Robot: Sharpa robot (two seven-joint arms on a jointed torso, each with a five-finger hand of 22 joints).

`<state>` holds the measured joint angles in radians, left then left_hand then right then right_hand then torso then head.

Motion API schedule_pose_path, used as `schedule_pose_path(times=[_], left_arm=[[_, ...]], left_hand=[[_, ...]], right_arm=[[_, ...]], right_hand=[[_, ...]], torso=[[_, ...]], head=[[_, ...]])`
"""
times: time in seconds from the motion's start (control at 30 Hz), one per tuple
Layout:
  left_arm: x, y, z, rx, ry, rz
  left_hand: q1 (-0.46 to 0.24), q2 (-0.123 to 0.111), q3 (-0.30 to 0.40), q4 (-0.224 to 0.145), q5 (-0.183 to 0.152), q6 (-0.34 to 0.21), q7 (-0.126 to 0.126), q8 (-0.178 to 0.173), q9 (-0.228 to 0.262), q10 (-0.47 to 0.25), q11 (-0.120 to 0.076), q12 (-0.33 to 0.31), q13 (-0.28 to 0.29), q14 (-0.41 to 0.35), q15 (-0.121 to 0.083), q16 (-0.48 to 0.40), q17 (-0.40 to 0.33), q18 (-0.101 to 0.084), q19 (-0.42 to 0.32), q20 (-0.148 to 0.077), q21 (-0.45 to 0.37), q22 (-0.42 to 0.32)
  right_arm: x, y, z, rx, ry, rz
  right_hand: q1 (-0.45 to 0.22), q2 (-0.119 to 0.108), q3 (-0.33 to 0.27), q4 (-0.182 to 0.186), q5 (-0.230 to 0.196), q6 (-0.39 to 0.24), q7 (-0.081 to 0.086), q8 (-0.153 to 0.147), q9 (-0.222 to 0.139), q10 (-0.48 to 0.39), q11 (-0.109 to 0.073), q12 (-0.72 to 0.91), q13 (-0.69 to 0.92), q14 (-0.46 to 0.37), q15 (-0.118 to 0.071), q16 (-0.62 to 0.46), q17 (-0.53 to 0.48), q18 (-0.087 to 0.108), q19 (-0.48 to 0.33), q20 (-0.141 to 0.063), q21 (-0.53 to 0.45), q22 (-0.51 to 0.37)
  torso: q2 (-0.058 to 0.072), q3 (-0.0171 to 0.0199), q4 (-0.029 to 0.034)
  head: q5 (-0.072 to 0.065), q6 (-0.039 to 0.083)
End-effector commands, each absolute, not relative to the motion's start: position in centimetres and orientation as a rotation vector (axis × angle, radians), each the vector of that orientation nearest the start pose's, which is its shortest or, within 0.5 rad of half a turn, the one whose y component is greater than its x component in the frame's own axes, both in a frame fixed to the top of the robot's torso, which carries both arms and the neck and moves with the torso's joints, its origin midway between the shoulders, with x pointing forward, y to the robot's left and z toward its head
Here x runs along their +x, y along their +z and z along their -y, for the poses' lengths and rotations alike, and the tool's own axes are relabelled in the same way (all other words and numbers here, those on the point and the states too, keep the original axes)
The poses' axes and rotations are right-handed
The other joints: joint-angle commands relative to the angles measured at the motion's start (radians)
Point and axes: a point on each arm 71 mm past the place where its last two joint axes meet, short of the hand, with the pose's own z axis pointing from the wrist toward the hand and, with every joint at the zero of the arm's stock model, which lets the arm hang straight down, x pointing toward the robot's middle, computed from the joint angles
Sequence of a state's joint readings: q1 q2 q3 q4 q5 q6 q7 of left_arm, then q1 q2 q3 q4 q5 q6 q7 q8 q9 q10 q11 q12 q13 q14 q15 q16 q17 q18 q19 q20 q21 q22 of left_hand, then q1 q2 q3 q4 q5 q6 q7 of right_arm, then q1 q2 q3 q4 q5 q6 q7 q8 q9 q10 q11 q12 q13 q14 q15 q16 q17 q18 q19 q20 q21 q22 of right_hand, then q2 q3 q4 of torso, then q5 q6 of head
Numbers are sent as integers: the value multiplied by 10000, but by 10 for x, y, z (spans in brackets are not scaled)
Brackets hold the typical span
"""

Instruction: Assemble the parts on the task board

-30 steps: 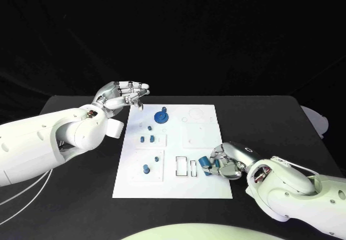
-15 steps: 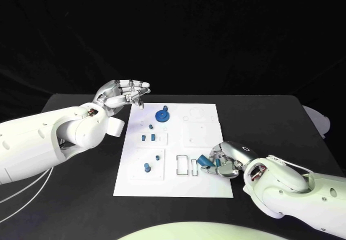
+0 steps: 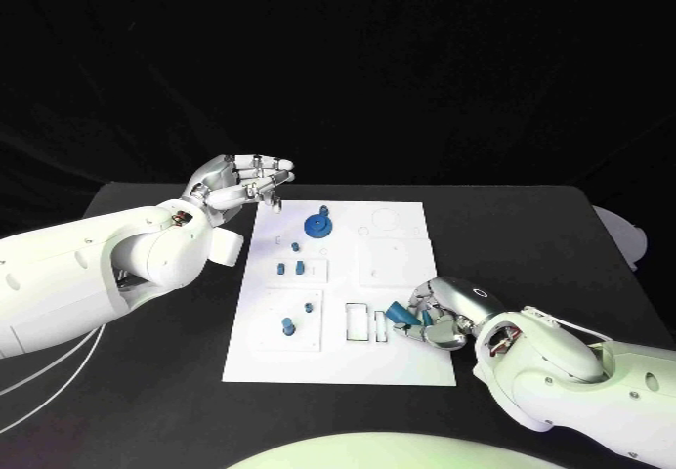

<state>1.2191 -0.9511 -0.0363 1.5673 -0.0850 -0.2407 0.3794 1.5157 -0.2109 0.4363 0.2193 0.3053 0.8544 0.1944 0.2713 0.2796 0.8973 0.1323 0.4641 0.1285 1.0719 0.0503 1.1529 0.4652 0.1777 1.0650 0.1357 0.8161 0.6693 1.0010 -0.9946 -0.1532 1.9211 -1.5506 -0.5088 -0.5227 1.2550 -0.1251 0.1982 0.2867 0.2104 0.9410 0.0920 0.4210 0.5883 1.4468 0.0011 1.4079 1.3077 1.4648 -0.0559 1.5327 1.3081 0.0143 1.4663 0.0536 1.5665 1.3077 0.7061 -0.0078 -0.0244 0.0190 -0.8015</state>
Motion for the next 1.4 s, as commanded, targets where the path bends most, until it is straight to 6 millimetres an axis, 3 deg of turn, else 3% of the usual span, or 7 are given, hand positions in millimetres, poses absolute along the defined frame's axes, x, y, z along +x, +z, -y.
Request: schedule_pose_path(times=[0.03, 0.27, 0.63, 0.9, 0.93, 1.0, 1.4], left_arm=[[482, -162, -243, -10113, -15615, -14432], [482, -162, -242, -10100, -15649, -14445], [482, -162, -241, -10137, -15670, -14445], [482, -162, -240, -10139, -15694, -14462], [482, -162, -240, -10139, -15695, -14462], [482, -162, -240, -10139, -15698, -14464], [482, -162, -240, -10144, -15701, -14481]], left_hand=[[-50, -73, 63, 19, 25, 17, 58, -53, -10, -74, 25, 45, -16, -73, 18, 36, -9, 68, -61, -10, -62, -10], [-50, -73, 63, 19, 25, 17, 58, -53, -10, -74, 25, 45, -16, -73, 18, 36, -9, 68, -61, -10, -62, -10], [-65, -69, 78, 18, 27, 20, 57, -51, -9, -82, 25, 51, -20, -75, 19, 41, -20, 68, -63, -8, -64, -11], [-65, -69, 78, 18, 27, 20, 57, -51, -9, -82, 25, 51, -20, -75, 19, 41, -20, 68, -63, -8, -64, -11], [-65, -69, 78, 18, 27, 20, 57, -51, -9, -82, 25, 51, -20, -75, 19, 41, -20, 68, -63, -8, -64, -11], [-65, -69, 78, 18, 27, 20, 57, -51, -9, -82, 25, 51, -20, -75, 19, 41, -20, 68, -63, -8, -64, -11], [-79, -63, 90, 20, 29, 18, 58, -52, -10, -88, 26, 55, -24, -76, 20, 46, -28, 68, -64, -7, -66, -11]], right_arm=[[347, -254, 181, 1152, 5863, -18288], [345, -241, 169, 1514, 6557, -18088], [346, -245, 146, 1197, 7028, -18843], [348, -250, 132, 829, 7159, -19311], [348, -251, 131, 800, 7123, -19355], [349, -252, 130, 767, 7050, -19413], [353, -256, 127, 459, 6732, -19581]], right_hand=[[256, 270, 90, 35, 74, 278, -180, 125, 114, 73, -12, 53, 926, 875, -77, 74, 1646, -143, 1045, -75, 43, 2631], [170, 350, 158, 39, 320, 388, -227, 149, 109, 120, -53, 83, 975, 876, -112, 78, 1653, -143, 1045, -111, 43, 2631], [-26, 376, 142, 68, 353, 424, -225, 149, 102, 116, -57, 61, 966, 875, -123, 77, 1650, -143, 1045, -128, 43, 2631], [-1055, 450, -134, 81, 260, 551, -241, 181, 100, 143, -62, 38, 987, 876, -129, 79, 1655, -143, 1045, -138, 43, 2631], [-1409, 444, -311, 73, 576, 588, -272, 214, 120, 163, -89, 48, 1013, 875, -146, 78, 1651, -143, 1045, -150, 43, 2631], [-1609, 484, -414, 82, 574, 612, -286, 245, 138, 177, -101, 58, 1035, 877, -160, 81, 1658, -143, 1045, -162, 43, 2631], [-2130, 629, -764, 87, 243, 746, -388, 512, 289, 315, -185, 231, 1257, 871, -232, 70, 1629, -143, 1045, -224, 43, 2631]], torso=[[-13, 0, -13], [2, 6, 8], [13, -12, 11], [13, -10, 15], [12, -12, 15], [10, -13, 10], [13, -5, 4]], head=[[17, 16], [2, 31], [30, 5], [94, -50], [95, -53], [111, -62], [138, -85]])
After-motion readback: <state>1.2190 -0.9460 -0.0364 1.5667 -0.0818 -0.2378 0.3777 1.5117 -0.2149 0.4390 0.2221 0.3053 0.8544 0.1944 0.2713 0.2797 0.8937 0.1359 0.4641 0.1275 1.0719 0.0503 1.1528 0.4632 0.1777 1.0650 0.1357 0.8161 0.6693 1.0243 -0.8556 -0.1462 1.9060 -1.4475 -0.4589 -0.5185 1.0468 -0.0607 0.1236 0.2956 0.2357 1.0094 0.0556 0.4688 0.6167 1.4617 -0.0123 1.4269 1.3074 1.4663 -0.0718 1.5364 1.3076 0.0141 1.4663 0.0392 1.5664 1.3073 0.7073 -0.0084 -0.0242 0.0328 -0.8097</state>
